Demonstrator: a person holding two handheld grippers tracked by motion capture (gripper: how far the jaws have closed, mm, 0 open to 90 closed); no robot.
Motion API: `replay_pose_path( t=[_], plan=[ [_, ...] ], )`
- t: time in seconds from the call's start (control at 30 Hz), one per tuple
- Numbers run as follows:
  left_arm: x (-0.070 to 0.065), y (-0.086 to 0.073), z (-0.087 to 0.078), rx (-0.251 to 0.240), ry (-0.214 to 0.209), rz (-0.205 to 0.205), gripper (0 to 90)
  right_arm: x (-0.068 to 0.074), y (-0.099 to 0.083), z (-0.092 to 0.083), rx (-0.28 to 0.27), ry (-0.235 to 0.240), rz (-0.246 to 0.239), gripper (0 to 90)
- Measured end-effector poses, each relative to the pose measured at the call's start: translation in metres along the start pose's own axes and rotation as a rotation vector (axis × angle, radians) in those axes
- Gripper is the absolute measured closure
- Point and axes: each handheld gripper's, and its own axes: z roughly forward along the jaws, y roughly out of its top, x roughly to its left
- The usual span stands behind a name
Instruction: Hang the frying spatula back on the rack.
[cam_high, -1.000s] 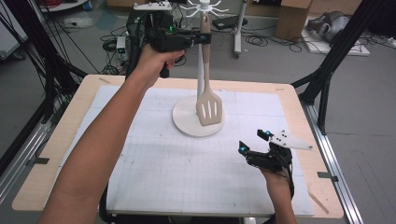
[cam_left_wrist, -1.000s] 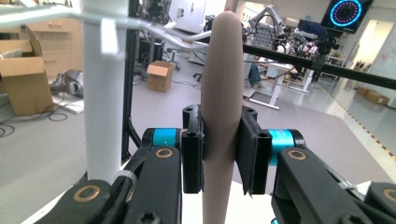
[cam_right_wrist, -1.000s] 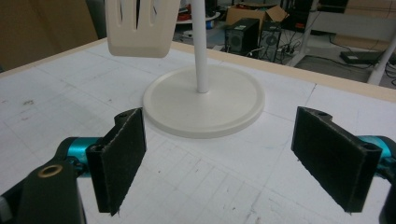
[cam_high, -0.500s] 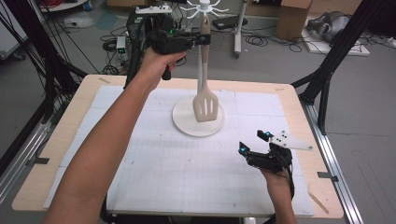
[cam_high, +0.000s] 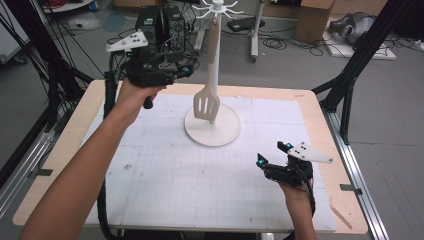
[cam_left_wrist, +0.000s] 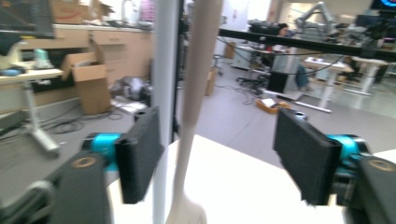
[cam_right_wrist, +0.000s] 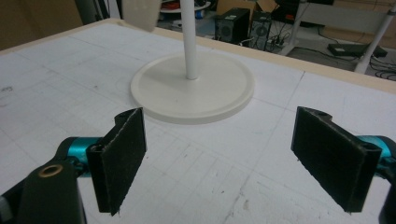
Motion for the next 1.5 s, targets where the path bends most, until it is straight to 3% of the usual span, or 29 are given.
replay_pose_path(
  t=[0.3,0.4,0.5,0.7,0.87,1.13,1.27,1.4,1.5],
  plan=[
    [0.025,-0.007,-0.068,0.05,0.049,0.002,23.7,0.002,-0.001,0.0,0.009,-0.005,0.001,17.1],
    [0.024,-0.012,-0.085,0.053,0.066,0.035,23.8,0.003,-0.003,0.0,0.025,-0.005,0.002,17.1],
    [0.02,-0.023,-0.099,0.044,0.076,0.038,23.7,0.004,-0.006,0.001,0.034,-0.006,0.0,17.1],
    [0.007,-0.057,-0.121,0.055,0.134,0.079,23.5,0.002,-0.012,-0.002,0.027,-0.015,0.005,17.1],
    [-0.005,-0.093,-0.135,0.041,0.173,0.059,23.4,-0.004,-0.019,-0.006,0.04,-0.018,0.007,17.1],
    [-0.015,-0.153,-0.157,0.026,0.217,-0.039,23.6,-0.008,-0.028,-0.011,0.044,-0.009,-0.006,17.1],
    [-0.018,-0.176,-0.166,0.047,0.263,-0.026,24.4,-0.009,-0.034,-0.013,0.056,-0.01,0.006,17.1],
    [-0.021,-0.195,-0.174,0.041,0.285,-0.05,24.6,-0.01,-0.038,-0.015,0.055,-0.003,0.013,17.1],
    [-0.022,-0.204,-0.175,0.053,0.295,-0.046,24.5,-0.009,-0.039,-0.017,0.052,-0.005,0.016,17.1]
  ],
)
